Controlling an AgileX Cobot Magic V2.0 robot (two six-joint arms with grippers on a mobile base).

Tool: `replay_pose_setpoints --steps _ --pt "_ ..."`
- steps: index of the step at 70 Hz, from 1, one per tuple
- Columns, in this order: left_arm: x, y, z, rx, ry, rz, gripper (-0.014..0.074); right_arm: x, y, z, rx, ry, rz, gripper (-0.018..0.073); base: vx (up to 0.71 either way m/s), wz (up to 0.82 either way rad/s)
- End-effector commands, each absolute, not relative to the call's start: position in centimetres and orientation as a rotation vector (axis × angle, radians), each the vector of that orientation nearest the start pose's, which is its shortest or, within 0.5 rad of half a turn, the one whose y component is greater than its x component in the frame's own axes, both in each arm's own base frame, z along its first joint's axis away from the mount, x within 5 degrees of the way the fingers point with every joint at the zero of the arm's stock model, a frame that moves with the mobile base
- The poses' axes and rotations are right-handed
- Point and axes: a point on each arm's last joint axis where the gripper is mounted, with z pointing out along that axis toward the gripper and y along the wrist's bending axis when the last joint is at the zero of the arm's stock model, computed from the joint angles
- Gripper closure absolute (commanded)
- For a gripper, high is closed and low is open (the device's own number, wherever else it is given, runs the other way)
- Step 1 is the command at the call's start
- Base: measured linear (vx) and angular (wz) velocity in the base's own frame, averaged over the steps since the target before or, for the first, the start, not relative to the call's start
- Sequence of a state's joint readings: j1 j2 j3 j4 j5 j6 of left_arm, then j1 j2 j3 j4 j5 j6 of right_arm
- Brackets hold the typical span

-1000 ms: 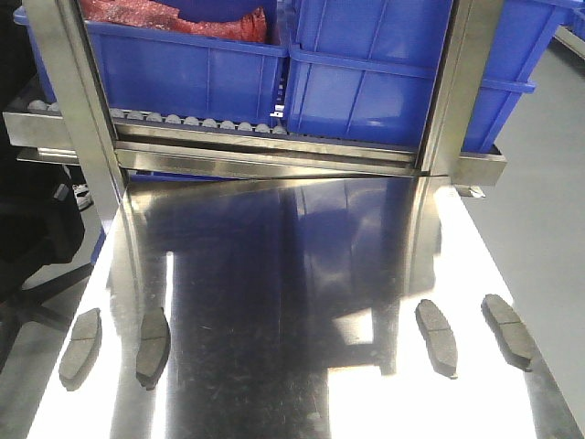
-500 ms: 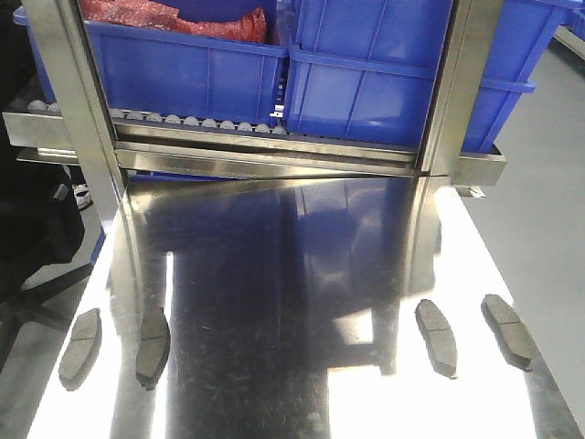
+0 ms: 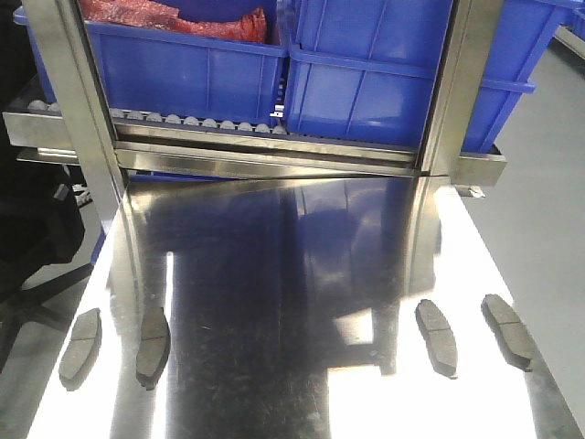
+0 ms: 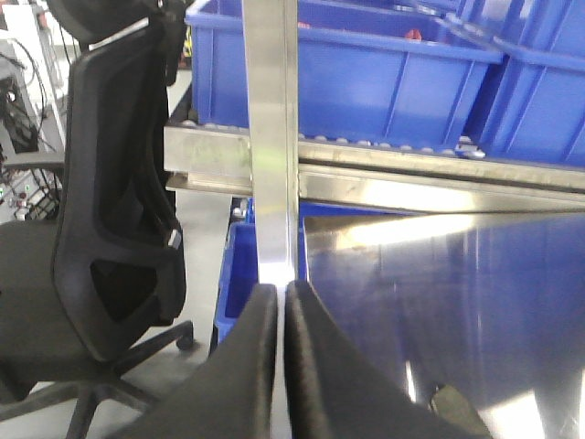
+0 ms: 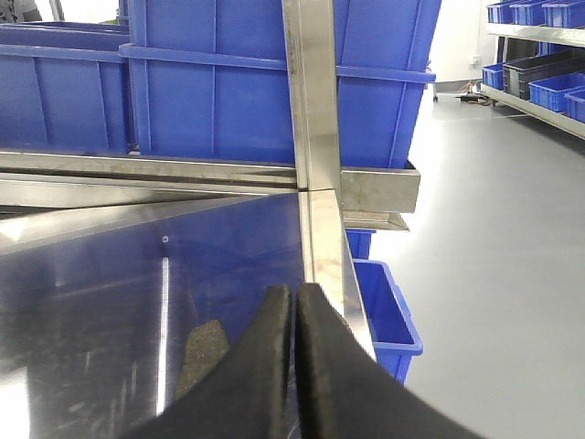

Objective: Move and align brake pads A on conveyor

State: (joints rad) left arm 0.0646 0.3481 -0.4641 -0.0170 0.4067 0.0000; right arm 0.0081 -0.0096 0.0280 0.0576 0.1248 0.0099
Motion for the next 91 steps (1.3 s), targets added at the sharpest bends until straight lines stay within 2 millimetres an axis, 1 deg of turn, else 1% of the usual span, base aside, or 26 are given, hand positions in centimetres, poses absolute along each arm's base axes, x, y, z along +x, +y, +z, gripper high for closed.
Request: replay_pose_setpoints --steps 1,7,8,14,17,23,31,42,46,51,57,62,68,80,89,91 --pt "7.9 0.5 32.6 -0.076 1.688 0.021 0.0496 5.6 0.1 19.8 0.033 1.546 0.050 0.0563 0.00 0.00" --pt "7.9 0.5 32.6 -0.076 1.688 0.021 0.0352 5.6 0.1 19.8 0.033 1.546 0.050 0.0563 0.00 0.00" --pt "7.9 0.5 32.6 -0.076 1.689 0.021 0.0309 5.6 0.1 19.8 0.033 1.546 0.050 0.0563 0.00 0.00" --pt "7.9 0.5 32.6 -0.076 1.689 0.021 0.0124 5.6 0.1 19.8 0.033 1.546 0.050 0.0563 0.00 0.00" --pt "7.9 0.5 32.6 -0.076 1.689 0.021 0.0006 5.6 0.1 19.8 0.033 1.546 0.050 0.0563 0.00 0.00" --pt "7.9 0.5 32.6 -0.076 1.691 0.021 -0.0133 5.6 0.1 19.8 0.033 1.546 0.050 0.0563 0.00 0.00" --pt "7.9 0.5 32.6 -0.076 1.690 0.021 -0.0128 5.6 0.1 19.8 0.033 1.546 0.050 0.0563 0.00 0.00" --pt "8.1 0.5 32.6 -0.078 1.689 0.017 -0.0082 5.6 0.1 19.8 0.033 1.546 0.050 0.0563 0.00 0.00" --pt "8.7 0.5 32.4 -0.084 1.717 0.007 -0.0071 5.6 0.1 19.8 0.033 1.546 0.050 0.0563 0.00 0.00" --pt "9.8 0.4 32.4 -0.095 1.782 -0.025 -0.0067 5.6 0.1 19.8 0.033 1.546 0.050 0.0563 0.00 0.00" --pt "11.9 0.1 32.5 -0.071 1.881 -0.060 -0.0067 5.6 0.1 19.8 0.033 1.546 0.050 0.0563 0.00 0.00" --pt "13.5 -0.2 32.8 -0.024 1.927 -0.085 -0.0067 5.6 0.1 19.8 0.033 1.546 0.050 0.0563 0.00 0.00" --pt "15.7 -0.6 32.7 0.008 1.992 -0.133 -0.0067 5.6 0.1 19.8 0.033 1.546 0.050 0.0563 0.00 0.00" --pt "20.5 -1.4 30.7 0.048 2.175 -0.170 -0.0067 5.6 0.1 19.8 0.033 1.546 0.050 0.0563 0.00 0.00" --pt "23.4 -2.7 28.8 0.066 2.342 -0.238 -0.0067 5.6 0.1 19.8 0.033 1.546 0.050 0.0563 0.00 0.00" --pt "24.1 -3.0 28.1 0.062 2.390 -0.252 -0.0067 5.6 0.1 19.8 0.033 1.546 0.050 0.0563 0.00 0.00"
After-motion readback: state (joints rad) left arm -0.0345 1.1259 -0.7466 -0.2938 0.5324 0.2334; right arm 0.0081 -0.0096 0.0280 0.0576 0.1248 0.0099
